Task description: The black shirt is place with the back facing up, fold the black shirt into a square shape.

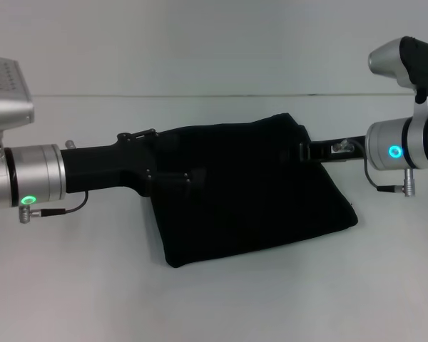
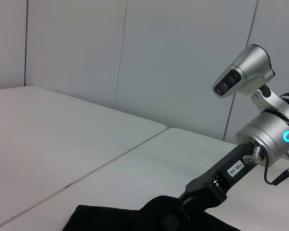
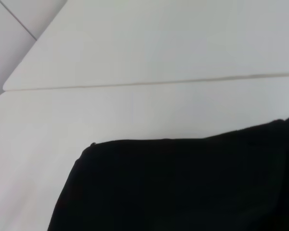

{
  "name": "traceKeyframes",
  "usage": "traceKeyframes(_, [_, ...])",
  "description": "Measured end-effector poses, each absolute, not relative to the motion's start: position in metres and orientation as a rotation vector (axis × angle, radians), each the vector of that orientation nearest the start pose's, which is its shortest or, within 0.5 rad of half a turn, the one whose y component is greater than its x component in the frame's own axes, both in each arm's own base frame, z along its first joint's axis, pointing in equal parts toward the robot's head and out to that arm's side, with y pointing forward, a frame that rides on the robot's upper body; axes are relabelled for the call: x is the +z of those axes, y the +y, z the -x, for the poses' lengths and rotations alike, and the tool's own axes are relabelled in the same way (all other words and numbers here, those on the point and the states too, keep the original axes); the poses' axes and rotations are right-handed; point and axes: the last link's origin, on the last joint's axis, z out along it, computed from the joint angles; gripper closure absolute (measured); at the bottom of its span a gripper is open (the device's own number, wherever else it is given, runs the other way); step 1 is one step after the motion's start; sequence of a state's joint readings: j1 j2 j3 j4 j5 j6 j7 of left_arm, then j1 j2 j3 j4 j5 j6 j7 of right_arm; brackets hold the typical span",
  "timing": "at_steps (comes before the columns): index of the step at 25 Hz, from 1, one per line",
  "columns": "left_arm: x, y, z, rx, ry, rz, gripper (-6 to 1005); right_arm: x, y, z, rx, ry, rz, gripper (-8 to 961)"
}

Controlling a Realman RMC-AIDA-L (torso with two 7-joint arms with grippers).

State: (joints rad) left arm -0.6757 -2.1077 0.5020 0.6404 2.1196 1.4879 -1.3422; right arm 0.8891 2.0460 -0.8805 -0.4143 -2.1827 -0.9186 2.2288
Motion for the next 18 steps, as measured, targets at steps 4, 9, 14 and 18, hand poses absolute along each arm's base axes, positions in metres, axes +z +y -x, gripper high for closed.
traceKeyframes(4, [0.0,0.369,0.233,-0.7,-0.523,2.658,48,-0.039,0.441,-0.215,0.333,1.384,2.303,879])
traceKeyframes(9, [0.002,0.37,0.233,-0.7,-0.528,2.653,48,-0.033,0.443,-0.215,0.335,1.377,2.305,879])
traceKeyframes(14, [0.003,0.371,0.233,-0.712,-0.542,2.646,47,-0.023,0.444,-0.222,0.325,1.383,2.297,878])
traceKeyframes(18, [0.003,0.371,0.232,-0.72,-0.56,2.643,47,-0.019,0.444,-0.225,0.32,1.386,2.296,878])
